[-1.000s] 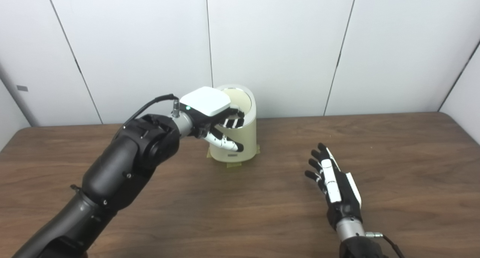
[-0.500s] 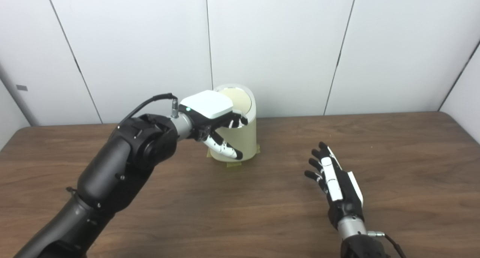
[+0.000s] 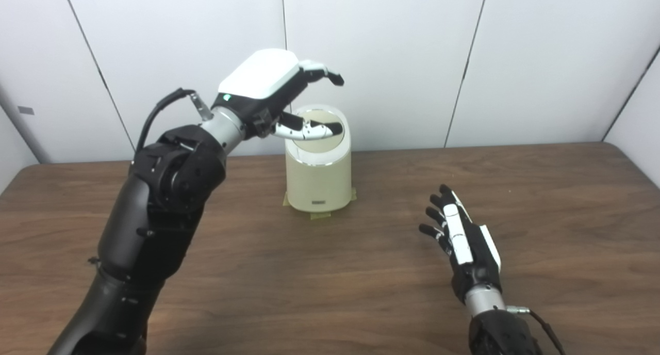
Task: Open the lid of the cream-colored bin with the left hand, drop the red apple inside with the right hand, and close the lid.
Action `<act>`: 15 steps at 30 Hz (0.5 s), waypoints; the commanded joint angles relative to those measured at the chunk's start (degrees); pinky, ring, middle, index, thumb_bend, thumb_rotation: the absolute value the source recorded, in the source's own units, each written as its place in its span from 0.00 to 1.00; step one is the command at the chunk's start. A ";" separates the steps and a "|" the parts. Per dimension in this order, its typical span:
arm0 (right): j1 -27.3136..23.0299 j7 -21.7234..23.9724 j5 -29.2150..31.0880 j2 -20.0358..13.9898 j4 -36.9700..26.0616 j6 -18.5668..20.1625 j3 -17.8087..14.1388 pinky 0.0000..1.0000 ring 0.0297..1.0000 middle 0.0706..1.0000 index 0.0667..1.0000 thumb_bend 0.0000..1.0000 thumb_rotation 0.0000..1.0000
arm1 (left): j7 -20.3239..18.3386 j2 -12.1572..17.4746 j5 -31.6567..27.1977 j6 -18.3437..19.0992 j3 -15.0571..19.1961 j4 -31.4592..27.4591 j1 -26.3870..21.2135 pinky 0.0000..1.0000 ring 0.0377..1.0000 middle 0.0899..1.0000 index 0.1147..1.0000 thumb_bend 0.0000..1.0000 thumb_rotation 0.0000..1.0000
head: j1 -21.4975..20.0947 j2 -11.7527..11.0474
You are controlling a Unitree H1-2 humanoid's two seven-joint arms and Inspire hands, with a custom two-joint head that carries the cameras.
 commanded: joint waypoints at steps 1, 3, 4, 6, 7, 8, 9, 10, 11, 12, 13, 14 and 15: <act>-1.44 -0.16 -0.37 0.15 -2.84 -0.72 0.08 0.77 0.88 0.90 0.92 0.51 0.89 | 1.99 -0.67 -1.52 3.37 2.12 -2.68 0.40 0.74 0.85 0.86 0.80 0.53 0.40 | -0.01 0.08; -1.39 0.31 0.33 -0.14 -3.12 -1.11 -0.14 0.77 0.88 0.90 0.92 0.51 0.89 | 2.59 -2.34 -4.77 6.84 4.81 -5.26 3.30 0.75 0.86 0.87 0.82 0.52 0.38 | 0.91 0.34; -1.41 0.47 0.85 -0.15 -3.26 -1.18 -0.35 0.78 0.89 0.91 0.92 0.51 0.88 | 3.07 -2.72 -6.50 7.56 5.85 -6.08 4.61 0.74 0.84 0.87 0.82 0.50 0.35 | 0.91 0.34; -1.34 0.68 1.25 -0.44 -3.63 -1.21 -0.56 0.78 0.89 0.91 0.92 0.52 0.87 | 3.49 -2.79 -8.85 8.90 7.49 -7.81 7.80 0.74 0.82 0.86 0.83 0.46 0.38 | 2.03 0.87; -1.28 0.73 1.34 -0.59 -3.76 -1.22 -0.63 0.77 0.88 0.91 0.92 0.53 0.87 | 3.62 -2.74 -9.44 9.44 7.91 -8.49 9.02 0.74 0.82 0.86 0.84 0.45 0.42 | 2.44 0.98; -1.21 0.84 1.42 -0.78 -3.91 -1.28 -0.64 0.77 0.88 0.90 0.91 0.53 0.87 | 4.18 -2.92 -10.59 9.98 8.89 -9.43 11.26 0.74 0.82 0.85 0.84 0.44 0.44 | 2.79 1.05; -1.15 0.98 1.58 -0.98 -3.91 -1.46 -0.70 0.78 0.89 0.91 0.92 0.53 0.87 | 4.85 -3.08 -11.65 10.26 9.66 -10.12 13.20 0.75 0.81 0.85 0.84 0.42 0.49 | 3.16 1.11; -1.12 1.07 1.68 -1.11 -3.89 -1.59 -0.73 0.78 0.89 0.91 0.92 0.53 0.88 | 5.44 -3.09 -12.45 10.44 10.03 -10.52 14.37 0.75 0.81 0.85 0.85 0.42 0.53 | 3.16 1.11; -1.10 1.19 1.75 -1.27 -3.88 -1.88 -0.74 0.79 0.89 0.91 0.92 0.53 0.88 | 6.37 -3.74 -14.63 10.97 11.51 -10.96 16.57 0.75 0.81 0.85 0.85 0.41 0.55 | 3.53 1.07; -1.09 1.30 1.79 -1.41 -3.90 -2.11 -0.73 0.79 0.89 0.91 0.92 0.54 0.88 | 7.12 -4.43 -17.23 11.29 13.02 -11.16 18.51 0.78 0.82 0.85 0.86 0.41 0.61 | 3.69 1.00; -1.07 1.37 1.84 -1.53 -3.93 -2.24 -0.74 0.79 0.90 0.91 0.91 0.55 0.88 | 7.71 -4.87 -19.12 11.54 13.97 -11.28 19.78 0.81 0.84 0.86 0.87 0.41 0.66 | 3.78 1.00; -1.03 1.45 1.77 -1.65 -4.10 -2.36 -0.66 0.79 0.90 0.91 0.91 0.55 0.88 | 8.36 -5.43 -21.49 11.70 15.25 -11.28 21.53 0.83 0.85 0.86 0.88 0.41 0.68 | 3.94 1.13; -0.99 1.54 1.84 -1.72 -4.23 -2.48 -0.63 0.79 0.90 0.91 0.91 0.56 0.89 | 9.04 -6.10 -23.24 12.29 16.21 -11.50 22.89 0.85 0.87 0.88 0.90 0.40 0.75 | 4.00 1.05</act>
